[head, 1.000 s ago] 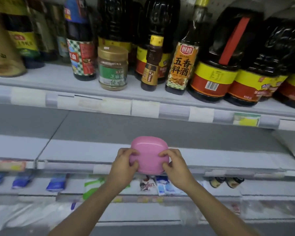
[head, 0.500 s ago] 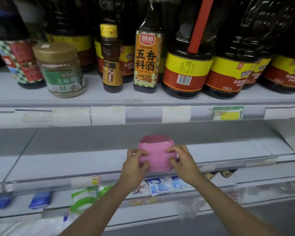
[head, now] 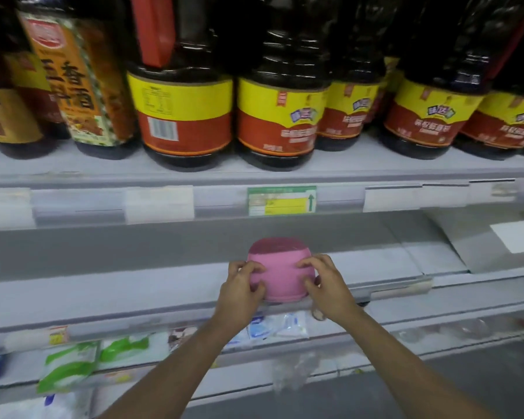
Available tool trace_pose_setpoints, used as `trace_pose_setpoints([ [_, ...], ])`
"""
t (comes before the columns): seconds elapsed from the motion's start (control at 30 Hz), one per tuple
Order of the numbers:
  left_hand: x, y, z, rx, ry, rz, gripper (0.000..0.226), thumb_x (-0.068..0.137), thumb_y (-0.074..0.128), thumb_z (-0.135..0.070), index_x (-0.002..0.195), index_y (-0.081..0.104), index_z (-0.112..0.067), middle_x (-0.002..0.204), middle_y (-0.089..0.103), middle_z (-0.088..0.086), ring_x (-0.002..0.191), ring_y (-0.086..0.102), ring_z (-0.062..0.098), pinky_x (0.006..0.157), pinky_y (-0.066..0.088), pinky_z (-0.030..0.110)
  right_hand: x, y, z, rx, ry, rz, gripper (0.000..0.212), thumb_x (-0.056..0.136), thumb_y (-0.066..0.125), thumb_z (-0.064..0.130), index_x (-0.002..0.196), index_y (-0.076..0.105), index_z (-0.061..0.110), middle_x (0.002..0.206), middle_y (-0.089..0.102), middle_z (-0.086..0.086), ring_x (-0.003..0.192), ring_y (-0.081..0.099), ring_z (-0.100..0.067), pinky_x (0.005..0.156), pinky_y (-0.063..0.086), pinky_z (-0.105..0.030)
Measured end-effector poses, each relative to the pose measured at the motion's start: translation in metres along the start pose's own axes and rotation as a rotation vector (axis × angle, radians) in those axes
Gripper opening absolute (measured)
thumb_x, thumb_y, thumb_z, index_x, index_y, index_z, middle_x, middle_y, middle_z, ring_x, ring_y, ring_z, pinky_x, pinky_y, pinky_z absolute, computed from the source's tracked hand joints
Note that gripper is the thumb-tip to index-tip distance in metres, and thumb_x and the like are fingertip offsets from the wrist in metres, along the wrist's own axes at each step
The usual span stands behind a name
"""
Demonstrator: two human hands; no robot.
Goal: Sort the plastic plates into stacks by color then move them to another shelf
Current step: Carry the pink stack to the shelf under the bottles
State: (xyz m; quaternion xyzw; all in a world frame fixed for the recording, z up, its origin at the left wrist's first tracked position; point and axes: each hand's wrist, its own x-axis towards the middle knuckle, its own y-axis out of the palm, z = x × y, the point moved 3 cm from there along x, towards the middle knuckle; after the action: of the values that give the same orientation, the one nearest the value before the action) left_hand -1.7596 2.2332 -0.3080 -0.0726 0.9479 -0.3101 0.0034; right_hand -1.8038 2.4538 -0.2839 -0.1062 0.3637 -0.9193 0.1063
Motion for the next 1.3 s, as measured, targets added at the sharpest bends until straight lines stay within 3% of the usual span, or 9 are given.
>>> trace_pose_setpoints([
  [0.1, 0.014, 0.046, -0.024, -0.007, -0.028, -0.027, 0.031, 0.089, 0.066, -0.017, 0.116, 0.064, -0.031, 0.120, 0.046, -0.007, 0.062, 0.058, 0.001, 0.070, 0.047, 0.013, 0.012, -0.028, -0.046, 0.001, 0.010, 0.020, 0.038, 0.093, 0.062, -0.003, 0.113, 0.067, 0.029, 0.123, 0.049, 0.011, 0.072, 0.058, -0.004, 0.070, 0.046, -0.015],
  [0.23, 0.033, 0.097, -0.046, 0.010, -0.050, -0.071, 0.033, 0.086, 0.068, -0.016, 0.116, 0.065, -0.030, 0.121, 0.047, -0.008, 0.061, 0.055, -0.001, 0.079, 0.051, 0.027, 0.029, -0.055, -0.094, -0.003, 0.014, 0.054, 0.035, 0.094, 0.064, 0.001, 0.115, 0.067, 0.028, 0.125, 0.047, 0.009, 0.076, 0.060, -0.004, 0.069, 0.049, -0.014],
  [0.33, 0.044, 0.122, -0.055, 0.022, -0.081, -0.082, 0.033, 0.086, 0.067, -0.015, 0.116, 0.065, -0.028, 0.123, 0.048, -0.009, 0.061, 0.056, 0.001, 0.077, 0.051, 0.025, 0.037, -0.065, -0.120, 0.003, 0.009, 0.094, 0.039, 0.093, 0.063, -0.001, 0.117, 0.067, 0.030, 0.125, 0.047, 0.008, 0.095, 0.060, -0.003, 0.083, 0.050, -0.017],
  [0.47, 0.056, 0.142, -0.056, 0.061, -0.118, -0.077, 0.033, 0.086, 0.065, -0.012, 0.115, 0.067, -0.026, 0.123, 0.049, -0.008, 0.065, 0.056, 0.001, 0.072, 0.042, 0.010, 0.047, -0.072, -0.143, 0.038, -0.020, 0.112, 0.040, 0.092, 0.062, -0.001, 0.114, 0.068, 0.032, 0.121, 0.047, 0.016, 0.084, 0.061, -0.008, 0.075, 0.047, -0.013],
  [0.57, 0.060, 0.152, -0.058, 0.077, -0.103, -0.090, 0.028, 0.085, 0.067, -0.012, 0.110, 0.069, -0.026, 0.126, 0.048, -0.008, 0.067, 0.057, 0.001, 0.076, 0.044, 0.013, 0.050, -0.074, -0.152, 0.051, -0.023, 0.107, 0.036, 0.092, 0.063, 0.001, 0.113, 0.069, 0.029, 0.120, 0.045, 0.020, 0.088, 0.061, -0.006, 0.077, 0.047, -0.011],
  [0.77, 0.063, 0.169, -0.064, 0.046, -0.095, -0.109, 0.028, 0.084, 0.069, -0.012, 0.108, 0.069, -0.027, 0.125, 0.046, -0.010, 0.067, 0.057, -0.009, 0.071, 0.037, -0.001, 0.050, -0.085, -0.167, 0.081, -0.013, 0.107, 0.036, 0.093, 0.063, 0.003, 0.112, 0.068, 0.032, 0.123, 0.046, 0.015, 0.081, 0.060, -0.003, 0.076, 0.046, -0.010],
  [0.9, 0.063, 0.179, -0.072, 0.054, -0.103, -0.099, 0.028, 0.085, 0.068, -0.015, 0.110, 0.068, -0.027, 0.128, 0.045, -0.009, 0.062, 0.055, -0.006, 0.077, 0.047, 0.016, 0.050, -0.092, -0.176, 0.075, -0.003, 0.111, 0.035, 0.094, 0.063, 0.006, 0.115, 0.067, 0.034, 0.125, 0.046, 0.017, 0.083, 0.060, -0.001, 0.078, 0.047, -0.013],
  [1.1, 0.062, 0.183, -0.075, 0.051, -0.123, -0.091, 0.029, 0.085, 0.067, -0.019, 0.112, 0.066, -0.029, 0.128, 0.046, -0.008, 0.067, 0.057, -0.003, 0.082, 0.050, 0.022, 0.051, -0.097, -0.183, 0.050, -0.018, 0.126, 0.029, 0.097, 0.063, 0.014, 0.117, 0.064, 0.035, 0.129, 0.052, 0.018, 0.081, 0.059, 0.002, 0.078, 0.046, -0.020],
  [1.3, 0.054, 0.155, -0.078, -0.030, -0.113, -0.113, 0.027, 0.088, 0.069, -0.021, 0.112, 0.067, -0.032, 0.123, 0.051, -0.011, 0.088, 0.062, 0.007, 0.084, 0.053, 0.026, 0.052, -0.107, -0.157, -0.270, 0.012, 0.086, 0.034, 0.099, 0.059, 0.032, 0.133, 0.054, 0.032, 0.137, 0.049, 0.005, 0.117, 0.050, -0.021, 0.099, 0.047, -0.040],
])
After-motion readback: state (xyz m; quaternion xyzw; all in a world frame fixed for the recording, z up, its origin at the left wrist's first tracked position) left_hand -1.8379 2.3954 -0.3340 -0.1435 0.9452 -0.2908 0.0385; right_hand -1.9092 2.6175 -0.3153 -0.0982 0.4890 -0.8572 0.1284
